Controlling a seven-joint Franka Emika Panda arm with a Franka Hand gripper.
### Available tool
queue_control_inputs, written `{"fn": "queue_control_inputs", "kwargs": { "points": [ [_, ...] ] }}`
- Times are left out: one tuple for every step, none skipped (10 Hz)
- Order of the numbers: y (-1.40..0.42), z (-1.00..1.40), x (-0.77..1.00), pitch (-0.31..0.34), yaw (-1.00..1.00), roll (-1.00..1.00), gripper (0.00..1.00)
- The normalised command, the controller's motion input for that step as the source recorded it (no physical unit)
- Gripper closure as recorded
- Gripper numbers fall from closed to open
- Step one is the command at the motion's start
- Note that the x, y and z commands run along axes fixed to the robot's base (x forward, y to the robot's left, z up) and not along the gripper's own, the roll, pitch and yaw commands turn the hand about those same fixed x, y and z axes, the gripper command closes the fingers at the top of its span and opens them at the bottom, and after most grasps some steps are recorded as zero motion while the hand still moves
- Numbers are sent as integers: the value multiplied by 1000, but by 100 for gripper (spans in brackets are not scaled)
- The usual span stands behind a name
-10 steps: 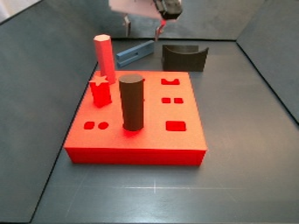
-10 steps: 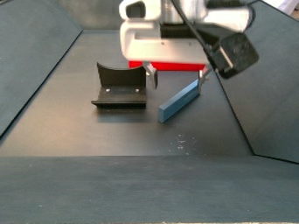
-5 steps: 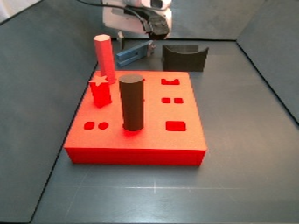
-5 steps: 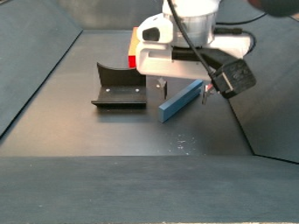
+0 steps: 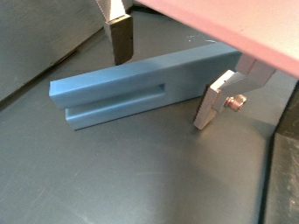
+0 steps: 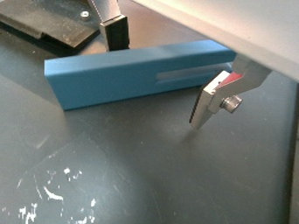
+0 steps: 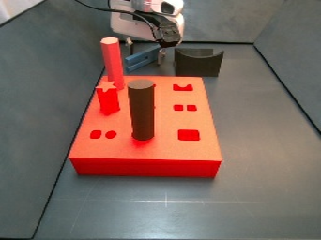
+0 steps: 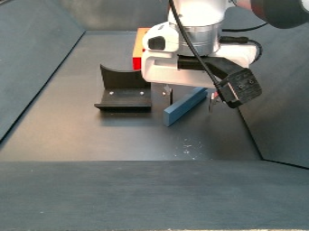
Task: Pick up the double-square object. Move up. Rotate the double-square object. Place the double-square object on the fixture. Regrasp the double-square object. Move to above the board. Insert the double-square object.
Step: Pick up the double-square object, then move up.
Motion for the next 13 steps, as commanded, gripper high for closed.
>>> {"fn": "queue_control_inputs", "kwargs": {
  "points": [
    [0,0,0,0,0,0,100],
    [0,0,0,0,0,0,100],
    [0,0,0,0,0,0,100],
    [0,0,0,0,0,0,100],
    [0,0,0,0,0,0,100],
    [0,0,0,0,0,0,100],
    [0,0,0,0,0,0,100],
    [0,0,0,0,0,0,100],
    [0,0,0,0,0,0,100],
    [0,0,0,0,0,0,100],
    [0,0,0,0,0,0,100],
    [0,833,0,0,0,0,100],
    [-36,760,-64,41,-29,-9,100]
  ]
}}
